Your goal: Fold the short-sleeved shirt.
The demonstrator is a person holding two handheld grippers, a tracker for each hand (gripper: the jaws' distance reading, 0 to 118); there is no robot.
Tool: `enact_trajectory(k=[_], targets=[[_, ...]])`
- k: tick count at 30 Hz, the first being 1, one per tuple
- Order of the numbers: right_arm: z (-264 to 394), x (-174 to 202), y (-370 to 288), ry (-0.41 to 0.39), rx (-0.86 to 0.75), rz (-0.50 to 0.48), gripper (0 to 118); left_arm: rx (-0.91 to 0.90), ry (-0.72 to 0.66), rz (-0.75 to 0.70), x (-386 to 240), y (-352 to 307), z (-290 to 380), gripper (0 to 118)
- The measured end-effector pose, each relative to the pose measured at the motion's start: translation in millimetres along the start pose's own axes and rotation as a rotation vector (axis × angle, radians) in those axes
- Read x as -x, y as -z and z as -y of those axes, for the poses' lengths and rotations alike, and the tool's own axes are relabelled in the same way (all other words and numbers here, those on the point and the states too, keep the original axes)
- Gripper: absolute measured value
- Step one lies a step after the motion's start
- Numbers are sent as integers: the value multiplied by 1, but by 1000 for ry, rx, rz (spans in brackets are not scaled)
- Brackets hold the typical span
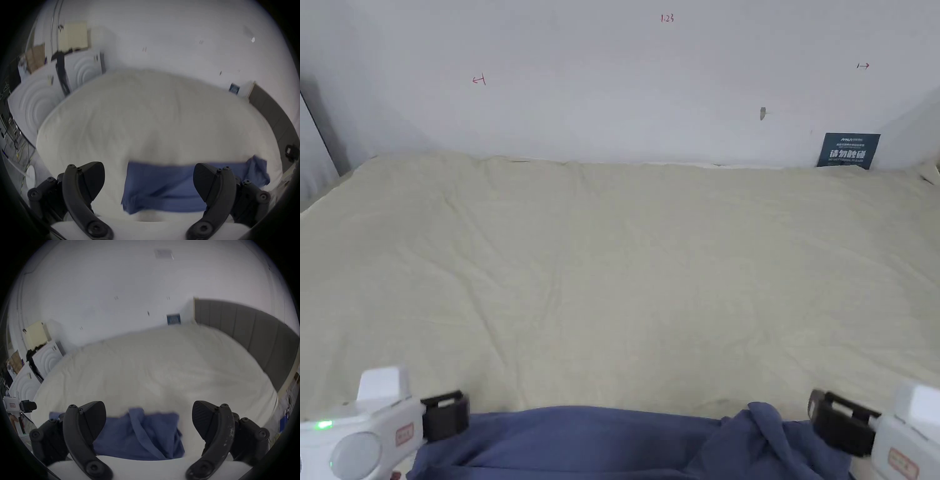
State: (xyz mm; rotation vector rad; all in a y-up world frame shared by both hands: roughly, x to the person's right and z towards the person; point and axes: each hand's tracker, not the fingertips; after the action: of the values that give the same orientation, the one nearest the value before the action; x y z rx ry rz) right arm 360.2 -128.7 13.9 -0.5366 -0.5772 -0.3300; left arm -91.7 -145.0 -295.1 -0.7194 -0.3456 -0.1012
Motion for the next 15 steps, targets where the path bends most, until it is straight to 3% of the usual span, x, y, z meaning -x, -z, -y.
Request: enact_trajectory(k=[3,7,10,13,15], targets=[[-35,20,-22,-39,-142,-47,110,-181,29,27,-19,-32,-31,113],[-63,52,-47,-116,-317,-34,110,-395,65,20,-45,-67,-58,113],[-71,73,-60,-180,-417,-12,101,-533,114,-22,-63,-81,-63,111],[-72,88,-70,-225,-482,12,75,-620,139,-35,-78,-91,-60,90],[-71,95,-73,-236,-496,16,29,-633,137,-6,-83,-94,-59,50]])
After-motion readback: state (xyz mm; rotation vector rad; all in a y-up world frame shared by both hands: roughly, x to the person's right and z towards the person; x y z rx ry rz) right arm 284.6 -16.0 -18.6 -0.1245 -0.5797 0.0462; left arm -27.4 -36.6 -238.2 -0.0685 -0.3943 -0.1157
